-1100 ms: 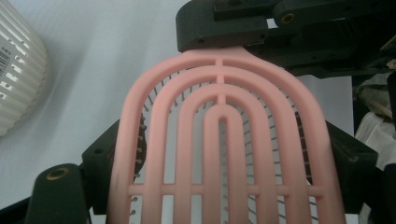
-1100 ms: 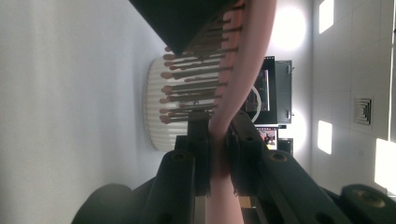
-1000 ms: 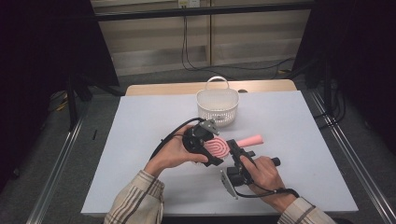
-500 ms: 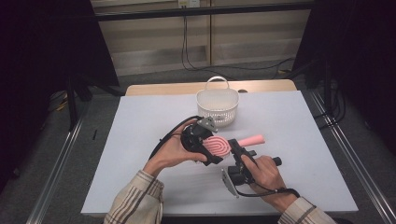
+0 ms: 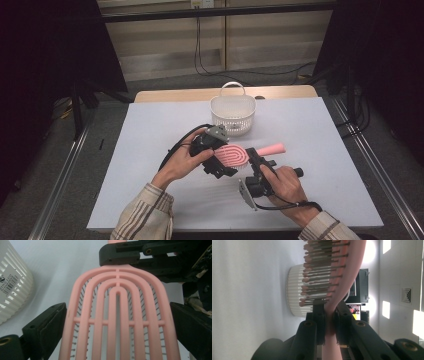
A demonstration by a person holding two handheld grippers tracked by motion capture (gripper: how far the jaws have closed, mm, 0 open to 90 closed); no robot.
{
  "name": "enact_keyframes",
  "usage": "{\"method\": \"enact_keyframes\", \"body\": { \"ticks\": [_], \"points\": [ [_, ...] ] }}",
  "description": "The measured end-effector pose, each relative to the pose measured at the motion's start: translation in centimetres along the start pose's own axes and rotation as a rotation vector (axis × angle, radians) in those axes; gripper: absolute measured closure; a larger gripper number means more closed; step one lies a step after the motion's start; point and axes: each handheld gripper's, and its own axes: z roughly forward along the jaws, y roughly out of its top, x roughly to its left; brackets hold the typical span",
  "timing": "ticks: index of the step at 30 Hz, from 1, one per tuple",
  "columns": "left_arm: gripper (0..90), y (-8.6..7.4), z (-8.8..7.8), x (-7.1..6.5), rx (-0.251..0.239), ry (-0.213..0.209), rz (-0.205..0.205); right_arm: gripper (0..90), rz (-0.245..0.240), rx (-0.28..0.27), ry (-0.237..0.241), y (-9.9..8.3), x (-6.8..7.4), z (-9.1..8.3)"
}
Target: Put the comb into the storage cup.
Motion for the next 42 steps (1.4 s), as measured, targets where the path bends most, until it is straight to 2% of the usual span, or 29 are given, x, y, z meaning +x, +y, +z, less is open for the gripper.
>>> {"method": "enact_keyframes", "body": {
  "ticks": [2, 4, 8, 10, 13, 15, 16, 18, 20, 22, 24, 28, 29, 31, 34, 36, 42],
  "points": [
    [4.3, -0.2, -0.1, 0.0, -0.009, 0.006, 0.012, 82.0, 0.012, 0.004, 0.002, -0.1, 0.0, 0.0],
    [4.3, -0.4, -0.4, 0.1, -0.025, -0.021, 0.023, 82.0, 0.013, 0.012, 0.001, -0.1, 0.0, -0.1],
    [3.9, -0.8, -1.0, 0.2, -0.073, -0.025, 0.048, 81.9, 0.019, 0.006, -0.013, -0.2, -0.1, -0.3],
    [3.9, -0.9, -1.2, 0.4, -0.092, -0.046, 0.050, 82.0, 0.030, 0.012, -0.010, 0.0, -0.2, -0.4],
    [3.7, -1.2, -1.3, 0.3, -0.092, -0.027, 0.072, 82.0, 0.025, 0.000, -0.023, 0.2, -0.4, -0.5],
    [3.7, -1.5, -1.4, 0.3, -0.104, -0.033, 0.068, 82.0, 0.015, -0.005, -0.023, 0.2, -0.5, -0.5],
    [3.8, -1.6, -1.5, 0.3, -0.110, -0.026, 0.084, 82.0, 0.017, -0.002, -0.023, 0.2, -0.5, -0.5],
    [3.3, -1.9, -1.9, 0.2, -0.144, -0.008, 0.096, 82.0, 0.024, -0.001, -0.027, 0.0, -0.5, -0.5],
    [3.0, -2.2, -2.0, 0.3, -0.156, -0.048, 0.076, 82.0, 0.030, 0.003, -0.026, -0.1, -0.6, -0.5],
    [3.5, -2.4, -2.3, 0.3, -0.161, -0.008, 0.080, 82.0, 0.042, 0.012, -0.028, -0.3, -0.8, -0.5],
    [3.2, -2.7, -2.7, 0.5, -0.171, 0.006, 0.081, 82.0, 0.047, 0.017, -0.036, -0.5, -0.9, -0.6],
    [3.5, -3.2, -3.2, 0.6, -0.216, -0.004, 0.082, 82.0, 0.058, 0.019, -0.041, -0.8, -1.2, -0.6],
    [3.5, -3.4, -3.3, 0.7, -0.233, -0.009, 0.086, 82.0, 0.067, 0.018, -0.041, -0.8, -1.3, -0.6],
    [3.4, -3.7, -3.6, 0.9, -0.283, -0.024, 0.066, 82.0, 0.081, 0.025, -0.040, -0.9, -1.4, -0.6],
    [3.2, -4.1, -3.8, 1.1, -0.276, 0.006, 0.053, 82.0, 0.098, 0.024, -0.045, -1.0, -1.7, -0.6],
    [3.0, -4.3, -3.9, 1.2, -0.282, 0.007, 0.041, 82.0, 0.107, 0.028, -0.040, -1.0, -1.8, -0.6],
    [3.3, -4.9, -3.5, 1.0, -0.259, 0.076, 0.014, 82.0, 0.138, 0.017, -0.046, -1.3, -2.0, -0.5]
  ]
}}
